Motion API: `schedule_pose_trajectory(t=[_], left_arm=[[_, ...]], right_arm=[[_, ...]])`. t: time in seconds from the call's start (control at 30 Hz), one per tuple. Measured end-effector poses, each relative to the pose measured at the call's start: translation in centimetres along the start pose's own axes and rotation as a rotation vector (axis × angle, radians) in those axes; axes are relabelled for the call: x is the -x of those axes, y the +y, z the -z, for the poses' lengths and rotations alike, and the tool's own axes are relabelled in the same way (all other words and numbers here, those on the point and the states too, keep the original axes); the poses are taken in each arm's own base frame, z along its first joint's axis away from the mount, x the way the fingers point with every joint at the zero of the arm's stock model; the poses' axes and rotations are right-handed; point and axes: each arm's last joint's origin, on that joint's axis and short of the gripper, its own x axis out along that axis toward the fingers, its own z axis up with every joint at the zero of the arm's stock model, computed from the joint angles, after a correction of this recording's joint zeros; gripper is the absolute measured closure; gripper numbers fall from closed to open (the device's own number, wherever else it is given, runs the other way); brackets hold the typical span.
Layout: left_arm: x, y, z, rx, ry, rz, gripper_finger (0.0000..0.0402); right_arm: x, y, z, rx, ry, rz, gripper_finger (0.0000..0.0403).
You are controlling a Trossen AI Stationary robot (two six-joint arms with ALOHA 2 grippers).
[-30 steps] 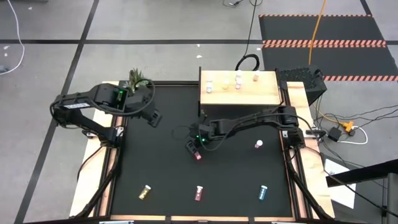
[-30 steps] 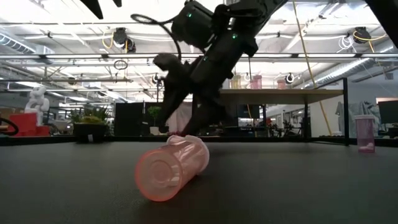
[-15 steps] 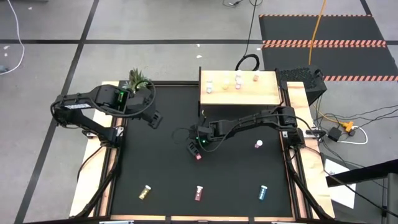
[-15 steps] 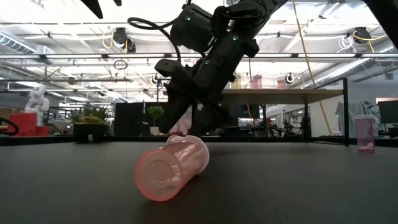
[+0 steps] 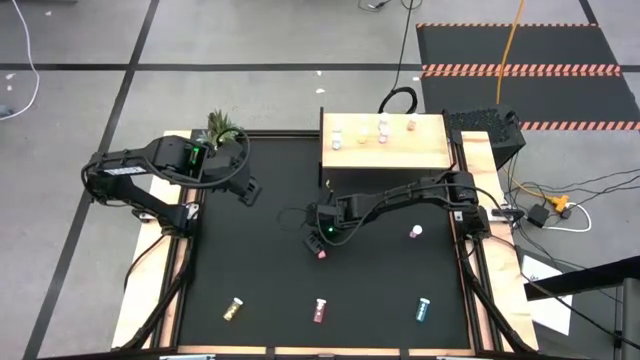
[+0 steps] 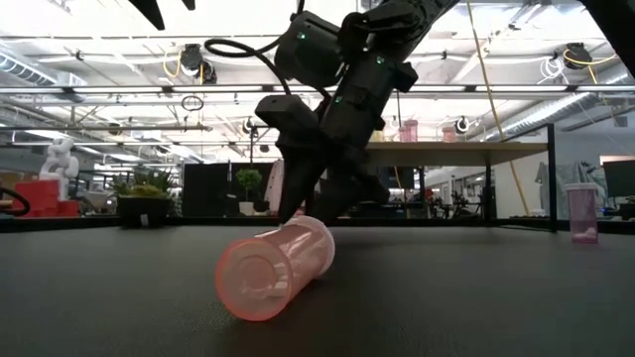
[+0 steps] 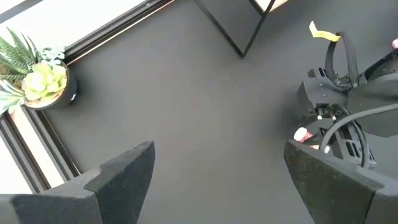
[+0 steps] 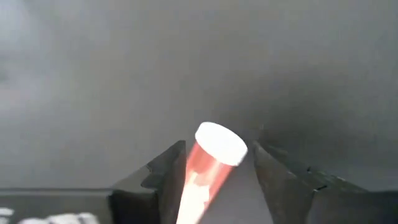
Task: Pick and place medicine bottles onto shelf by color
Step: Put the top orange pill bottle on the shelf aligned with the other orange pill bottle
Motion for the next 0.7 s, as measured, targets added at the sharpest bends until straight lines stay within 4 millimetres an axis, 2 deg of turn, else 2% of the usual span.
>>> schedule_pose_trajectory(t=[0.23,0.6,0.7], left_arm=[[0.0,0.0,0.1,0.0,0.0,0.002,0.0046],[0.1,-0.1,0.1,-0.018,-0.002,0.002,0.0046],[0.1,-0.1,0.1,-0.028,-0.002,0.002,0.0046]], right_arm=[[0.4,-0.6,0.7,-0.08,0.064,0.071,0.0254],[0.5,-0.7,0.9,-0.043,0.084,0.094,0.0257],[1.3,-0.3,0.9,-0.022,0.039,0.108,0.0259]])
